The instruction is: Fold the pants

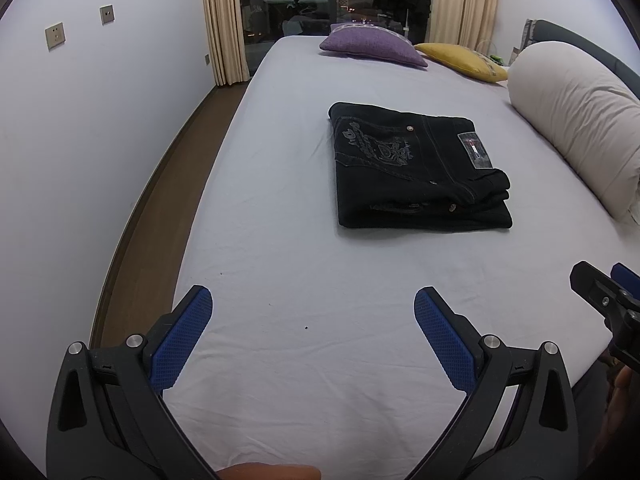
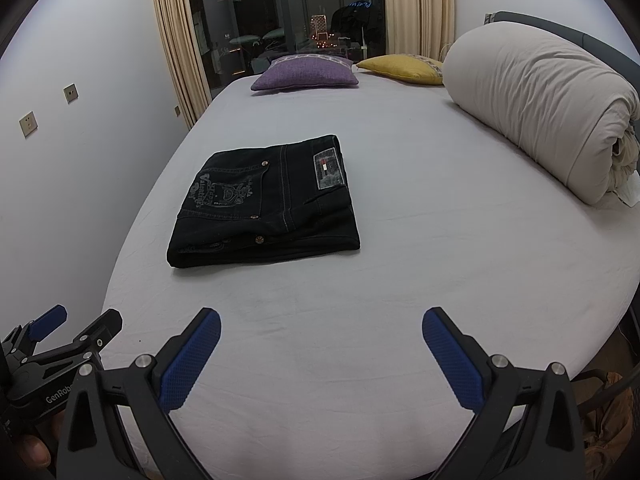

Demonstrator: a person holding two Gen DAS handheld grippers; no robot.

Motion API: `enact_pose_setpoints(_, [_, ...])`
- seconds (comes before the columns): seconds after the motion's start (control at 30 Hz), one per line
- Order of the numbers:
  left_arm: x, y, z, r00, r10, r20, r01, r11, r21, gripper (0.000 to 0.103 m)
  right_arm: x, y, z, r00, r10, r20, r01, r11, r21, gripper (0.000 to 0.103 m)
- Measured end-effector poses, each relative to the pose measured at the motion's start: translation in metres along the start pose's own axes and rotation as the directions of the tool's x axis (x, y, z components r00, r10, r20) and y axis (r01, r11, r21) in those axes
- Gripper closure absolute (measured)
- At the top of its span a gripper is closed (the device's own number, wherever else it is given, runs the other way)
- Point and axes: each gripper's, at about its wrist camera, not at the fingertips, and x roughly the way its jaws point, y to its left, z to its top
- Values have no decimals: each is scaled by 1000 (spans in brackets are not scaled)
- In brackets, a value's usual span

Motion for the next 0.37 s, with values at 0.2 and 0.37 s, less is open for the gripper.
enact_pose_setpoints(0.2, [0,0,0,1000,2,0,-2,1000,0,0,0,0,0,1000,0,0,0,1000,1,0])
enact_pose_setpoints(0.37, [1,3,2,1000,1,3,-1,1000,3,0,0,0,0,1000,0,-1,0,1000,1,0])
